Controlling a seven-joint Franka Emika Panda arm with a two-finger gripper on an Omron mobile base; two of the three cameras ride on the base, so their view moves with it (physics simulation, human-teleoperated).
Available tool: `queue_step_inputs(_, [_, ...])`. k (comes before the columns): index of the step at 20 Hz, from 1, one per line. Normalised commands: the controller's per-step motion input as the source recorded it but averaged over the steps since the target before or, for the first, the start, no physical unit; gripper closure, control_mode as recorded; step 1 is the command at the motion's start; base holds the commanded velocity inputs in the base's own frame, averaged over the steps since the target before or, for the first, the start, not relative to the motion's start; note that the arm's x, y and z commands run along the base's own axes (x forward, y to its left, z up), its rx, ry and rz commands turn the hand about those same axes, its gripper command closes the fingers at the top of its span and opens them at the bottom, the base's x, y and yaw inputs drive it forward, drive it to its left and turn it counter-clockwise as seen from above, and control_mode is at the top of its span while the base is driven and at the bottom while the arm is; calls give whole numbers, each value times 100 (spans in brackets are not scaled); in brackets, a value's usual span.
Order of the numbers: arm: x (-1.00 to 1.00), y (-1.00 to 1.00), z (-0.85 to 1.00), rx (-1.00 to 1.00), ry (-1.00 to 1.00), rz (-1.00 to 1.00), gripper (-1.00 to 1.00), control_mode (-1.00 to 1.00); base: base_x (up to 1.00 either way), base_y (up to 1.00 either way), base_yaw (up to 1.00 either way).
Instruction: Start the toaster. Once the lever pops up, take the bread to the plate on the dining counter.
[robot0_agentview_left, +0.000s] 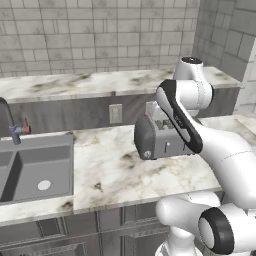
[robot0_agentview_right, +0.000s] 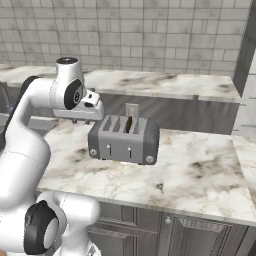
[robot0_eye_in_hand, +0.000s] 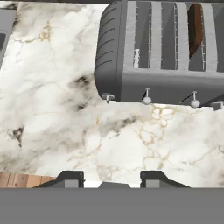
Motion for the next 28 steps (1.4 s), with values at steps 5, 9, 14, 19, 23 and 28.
queue_step_inputs(5, [-4,-22,0,0,0,0,-100,-100,0,0,0])
queue_step_inputs(9, [-2,-50,-3,0,0,0,-100,-100,0,0,0])
queue_step_inputs(14, [0,-61,-8,0,0,3,-100,-100,0,0,0])
queue_step_inputs(19, [0,-57,-20,0,0,5,-100,-100,0,0,0])
queue_step_inputs(23, [4,-29,-34,0,0,2,-100,-100,0,0,0])
queue_step_inputs(28, [9,-17,-41,0,-3,2,-100,-100,0,0,0])
